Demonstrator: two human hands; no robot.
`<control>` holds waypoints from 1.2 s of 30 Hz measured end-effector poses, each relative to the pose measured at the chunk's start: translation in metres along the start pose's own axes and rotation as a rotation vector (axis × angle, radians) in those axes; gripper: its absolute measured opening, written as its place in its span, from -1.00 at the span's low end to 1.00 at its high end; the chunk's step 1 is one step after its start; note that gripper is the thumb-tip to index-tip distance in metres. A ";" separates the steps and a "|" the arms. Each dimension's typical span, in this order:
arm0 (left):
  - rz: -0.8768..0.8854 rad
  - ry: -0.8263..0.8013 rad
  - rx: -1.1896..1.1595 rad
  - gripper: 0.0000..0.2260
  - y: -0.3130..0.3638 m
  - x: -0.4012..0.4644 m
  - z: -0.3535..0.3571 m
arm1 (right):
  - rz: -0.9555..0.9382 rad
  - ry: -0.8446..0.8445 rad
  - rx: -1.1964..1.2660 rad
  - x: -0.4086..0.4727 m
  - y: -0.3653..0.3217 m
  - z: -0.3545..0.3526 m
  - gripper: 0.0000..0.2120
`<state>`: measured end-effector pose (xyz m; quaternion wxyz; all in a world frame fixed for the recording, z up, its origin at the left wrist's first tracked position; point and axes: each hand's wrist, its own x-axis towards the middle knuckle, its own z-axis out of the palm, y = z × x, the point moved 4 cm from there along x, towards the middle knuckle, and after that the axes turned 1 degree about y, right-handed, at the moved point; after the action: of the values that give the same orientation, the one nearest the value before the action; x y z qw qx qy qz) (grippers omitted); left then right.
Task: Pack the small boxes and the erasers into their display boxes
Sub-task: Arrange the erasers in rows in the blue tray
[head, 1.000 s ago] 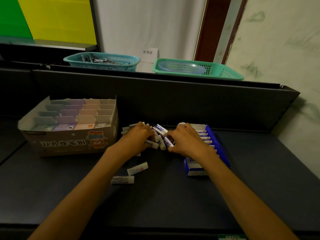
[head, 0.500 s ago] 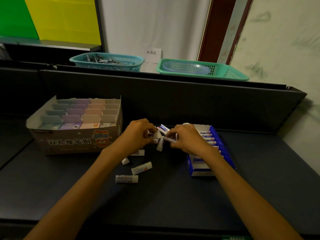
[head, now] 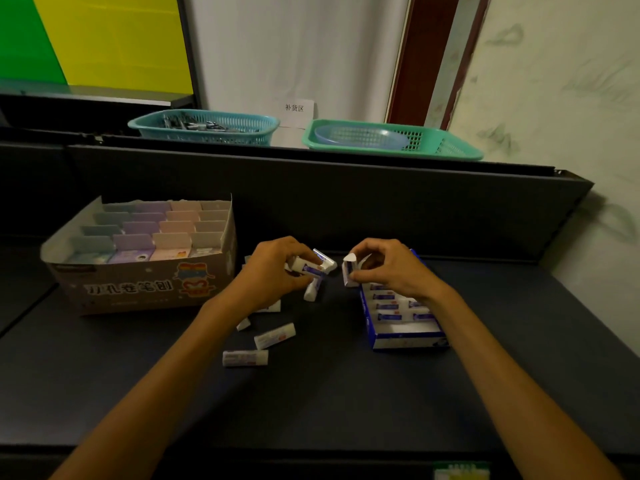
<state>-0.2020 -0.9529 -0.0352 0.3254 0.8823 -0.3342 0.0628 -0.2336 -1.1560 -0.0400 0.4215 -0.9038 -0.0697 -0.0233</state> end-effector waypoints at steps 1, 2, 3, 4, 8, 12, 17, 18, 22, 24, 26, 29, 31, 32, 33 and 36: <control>0.010 0.004 0.013 -0.72 0.003 0.000 0.001 | 0.000 0.012 0.036 -0.002 0.001 -0.002 -0.71; 0.024 0.011 0.020 -0.72 0.006 0.001 0.001 | -0.001 0.023 0.074 -0.005 0.002 -0.005 -0.71; 0.041 0.018 0.019 -0.72 0.009 0.001 0.002 | -0.004 0.033 0.107 -0.008 0.002 -0.007 -0.71; 0.059 0.022 0.013 -0.72 0.013 0.001 0.003 | -0.010 0.040 0.135 -0.010 0.002 -0.009 -0.72; 0.097 0.015 0.013 -0.72 0.025 0.004 0.008 | -0.040 0.057 0.170 -0.020 0.005 -0.017 -0.76; 0.110 0.011 0.033 -0.72 0.035 0.006 0.015 | -0.086 0.079 0.033 -0.028 0.009 -0.023 -0.78; 0.109 -0.003 0.043 -0.71 0.045 0.010 0.024 | -0.112 0.129 -0.089 -0.040 0.013 -0.035 -0.80; 0.108 -0.006 0.039 -0.71 0.047 0.010 0.026 | -0.114 0.137 -0.090 -0.042 0.014 -0.038 -0.79; 0.120 -0.012 0.041 -0.73 0.060 0.011 0.031 | -0.112 0.143 -0.102 -0.050 0.020 -0.047 -0.78; 0.121 -0.024 0.055 -0.74 0.068 0.012 0.034 | -0.113 0.122 -0.139 -0.055 0.022 -0.051 -0.78; 0.136 -0.039 0.071 -0.74 0.076 0.013 0.038 | -0.109 0.113 -0.158 -0.060 0.025 -0.055 -0.81; 0.159 -0.057 0.060 -0.76 0.087 0.013 0.045 | -0.095 0.120 -0.127 -0.066 0.033 -0.062 -0.80; 0.145 -0.082 0.040 -0.75 0.092 0.014 0.051 | -0.072 0.140 -0.060 -0.069 0.040 -0.066 -0.76; 0.139 -0.098 0.029 -0.74 0.094 0.014 0.054 | -0.058 0.145 -0.027 -0.071 0.044 -0.068 -0.74; 0.135 -0.115 0.024 -0.72 0.096 0.014 0.057 | -0.052 0.143 -0.003 -0.073 0.046 -0.070 -0.71; 0.115 -0.167 0.057 -0.69 0.101 0.013 0.067 | -0.080 0.107 -0.035 -0.080 0.049 -0.071 -0.69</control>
<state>-0.2632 -1.0585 -0.0296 0.2671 0.8728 -0.4081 0.0170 -0.3046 -1.2496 -0.0394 0.4077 -0.9050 -0.0826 -0.0896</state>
